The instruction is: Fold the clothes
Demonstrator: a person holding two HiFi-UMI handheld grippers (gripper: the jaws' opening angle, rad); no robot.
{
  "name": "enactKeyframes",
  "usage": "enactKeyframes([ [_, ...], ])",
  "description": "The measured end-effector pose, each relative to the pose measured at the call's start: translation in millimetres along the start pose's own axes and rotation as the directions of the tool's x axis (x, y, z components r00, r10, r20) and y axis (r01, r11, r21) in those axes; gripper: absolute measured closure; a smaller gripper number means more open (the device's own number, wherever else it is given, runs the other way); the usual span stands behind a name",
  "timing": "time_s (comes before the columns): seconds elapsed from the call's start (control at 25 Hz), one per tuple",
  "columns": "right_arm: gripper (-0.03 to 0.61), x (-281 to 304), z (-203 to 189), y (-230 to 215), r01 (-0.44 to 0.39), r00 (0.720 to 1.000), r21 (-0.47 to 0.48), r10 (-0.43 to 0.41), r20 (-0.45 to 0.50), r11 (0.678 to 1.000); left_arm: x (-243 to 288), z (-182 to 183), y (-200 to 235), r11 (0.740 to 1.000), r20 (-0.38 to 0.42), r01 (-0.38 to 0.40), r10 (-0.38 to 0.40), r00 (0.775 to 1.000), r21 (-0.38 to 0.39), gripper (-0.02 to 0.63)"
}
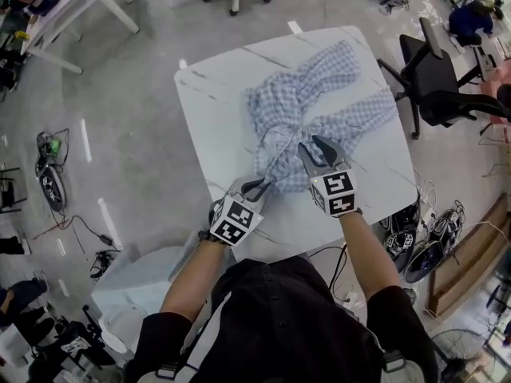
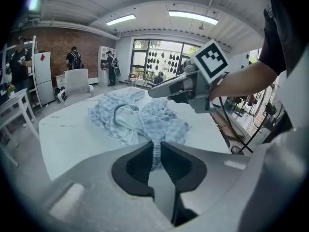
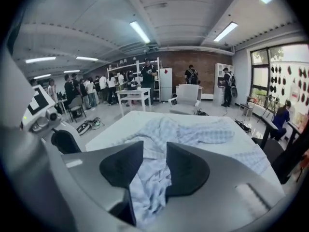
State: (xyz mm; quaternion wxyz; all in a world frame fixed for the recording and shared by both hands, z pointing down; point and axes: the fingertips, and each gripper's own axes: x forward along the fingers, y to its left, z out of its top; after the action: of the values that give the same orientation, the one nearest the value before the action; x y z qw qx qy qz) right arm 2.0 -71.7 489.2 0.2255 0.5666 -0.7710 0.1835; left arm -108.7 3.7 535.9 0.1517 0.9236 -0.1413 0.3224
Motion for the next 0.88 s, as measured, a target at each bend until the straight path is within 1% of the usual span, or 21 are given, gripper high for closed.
enactKeyframes([
  [0.12, 0.426, 27, -4, -3, -0.039, 0.997, -0.08, 0.034, -0.064, 0.996, -1, 0, 1, 1.0, -0.001, -0.008, 0.008, 1.0, -0.009, 0.563],
  [0.24, 0.425, 49, -13, -8, -0.084, 0.989, -0.166, 0.061, -0.138, 0.983, 0, 0, 3, 1.0, -0.004, -0.014, 0.014, 1.0, -0.011, 0.563],
  [0.36, 0.425, 68, -29, -11, -0.121, 0.974, -0.275, 0.06, -0.221, 0.954, 3, -3, 3, 1.0, -0.011, -0.017, 0.017, 1.0, -0.026, 0.563],
  [0.44, 0.425, 76, -38, -12, -0.142, 0.965, -0.332, 0.056, -0.256, 0.932, 3, -4, 3, 0.999, -0.015, -0.02, 0.019, 1.0, -0.038, 0.563],
  [0.52, 0.428, 82, -40, -14, -0.153, 0.962, -0.345, 0.059, -0.268, 0.926, 3, -4, 4, 0.999, -0.015, -0.022, 0.021, 1.0, -0.05, 0.563],
  [0.64, 0.44, 89, -38, -15, -0.159, 0.96, -0.325, 0.069, -0.272, 0.932, 5, -5, 7, 0.997, -0.014, -0.028, 0.027, 1.0, -0.066, 0.566],
  [0.88, 0.488, 94, -32, -14, -0.157, 0.962, -0.298, 0.077, -0.263, 0.942, 6, -7, 12, 0.995, -0.017, -0.045, 0.044, 0.999, -0.085, 0.572],
])
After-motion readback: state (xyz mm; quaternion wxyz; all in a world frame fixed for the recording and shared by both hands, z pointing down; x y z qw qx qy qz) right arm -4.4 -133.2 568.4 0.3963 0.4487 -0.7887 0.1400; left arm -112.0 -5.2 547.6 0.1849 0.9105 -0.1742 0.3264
